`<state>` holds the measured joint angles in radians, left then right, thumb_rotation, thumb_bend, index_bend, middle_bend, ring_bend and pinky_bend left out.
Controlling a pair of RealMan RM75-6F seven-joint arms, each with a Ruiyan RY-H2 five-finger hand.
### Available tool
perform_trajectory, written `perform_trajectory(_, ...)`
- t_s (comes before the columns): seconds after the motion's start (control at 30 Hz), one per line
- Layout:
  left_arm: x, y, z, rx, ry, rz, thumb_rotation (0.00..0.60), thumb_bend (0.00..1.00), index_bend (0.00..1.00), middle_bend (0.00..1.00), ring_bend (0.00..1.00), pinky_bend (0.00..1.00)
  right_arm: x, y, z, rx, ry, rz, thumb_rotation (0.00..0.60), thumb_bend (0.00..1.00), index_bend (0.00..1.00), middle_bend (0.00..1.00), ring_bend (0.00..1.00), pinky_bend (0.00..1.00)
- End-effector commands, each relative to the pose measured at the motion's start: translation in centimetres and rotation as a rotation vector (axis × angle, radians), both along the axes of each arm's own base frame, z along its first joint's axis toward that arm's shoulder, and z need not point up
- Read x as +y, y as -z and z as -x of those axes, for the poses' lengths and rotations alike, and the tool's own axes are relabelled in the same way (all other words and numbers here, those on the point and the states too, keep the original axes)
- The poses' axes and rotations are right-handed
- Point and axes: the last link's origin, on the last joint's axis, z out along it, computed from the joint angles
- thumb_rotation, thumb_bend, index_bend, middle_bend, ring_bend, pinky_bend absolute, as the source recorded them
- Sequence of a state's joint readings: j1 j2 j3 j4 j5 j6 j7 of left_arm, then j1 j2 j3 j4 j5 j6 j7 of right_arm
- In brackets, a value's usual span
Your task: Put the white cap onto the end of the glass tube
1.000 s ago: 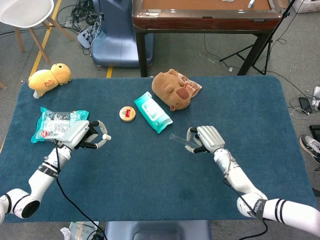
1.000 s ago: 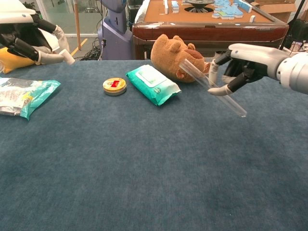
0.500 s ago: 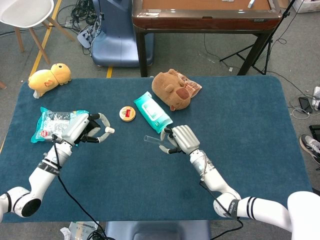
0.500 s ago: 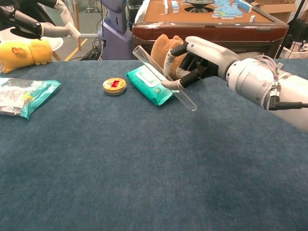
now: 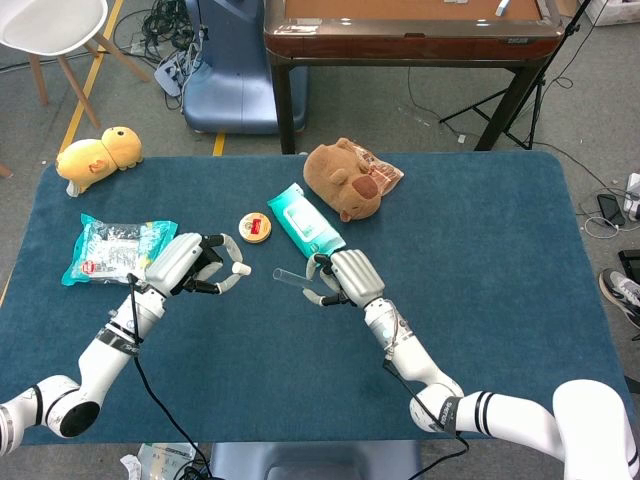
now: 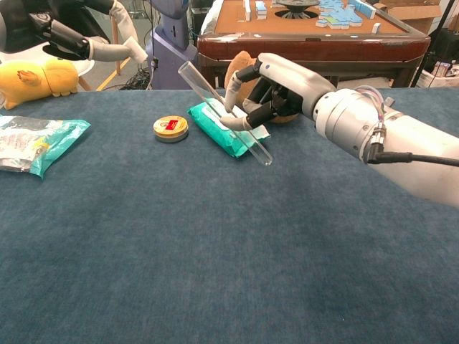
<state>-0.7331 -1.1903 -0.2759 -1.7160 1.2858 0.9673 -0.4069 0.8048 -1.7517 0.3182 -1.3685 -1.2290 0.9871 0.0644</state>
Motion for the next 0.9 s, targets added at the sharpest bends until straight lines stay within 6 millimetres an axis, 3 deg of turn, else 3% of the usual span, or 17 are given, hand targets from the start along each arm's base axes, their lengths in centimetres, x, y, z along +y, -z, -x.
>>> perform_trajectory(0.03, -0.2, 0.4, -0.5, -0.004, 0.015, -0.001, 0.600, 0.29, 0.56, 1.00, 1.00, 1.00, 0.0, 0.1, -0.2, -0.004, 0.002, -0.009, 0.600, 0.54, 0.62, 0.93, 1.00, 1.00)
perform_trajectory(0.9, -0.1, 1.8, -2.1, 0.010, 0.047, 0.006, 0.600, 0.29, 0.56, 1.00, 1.00, 1.00, 0.2, 0.8, -1.4, -0.021, -0.002, -0.030, 0.600, 0.55, 0.62, 0.93, 1.00, 1.00)
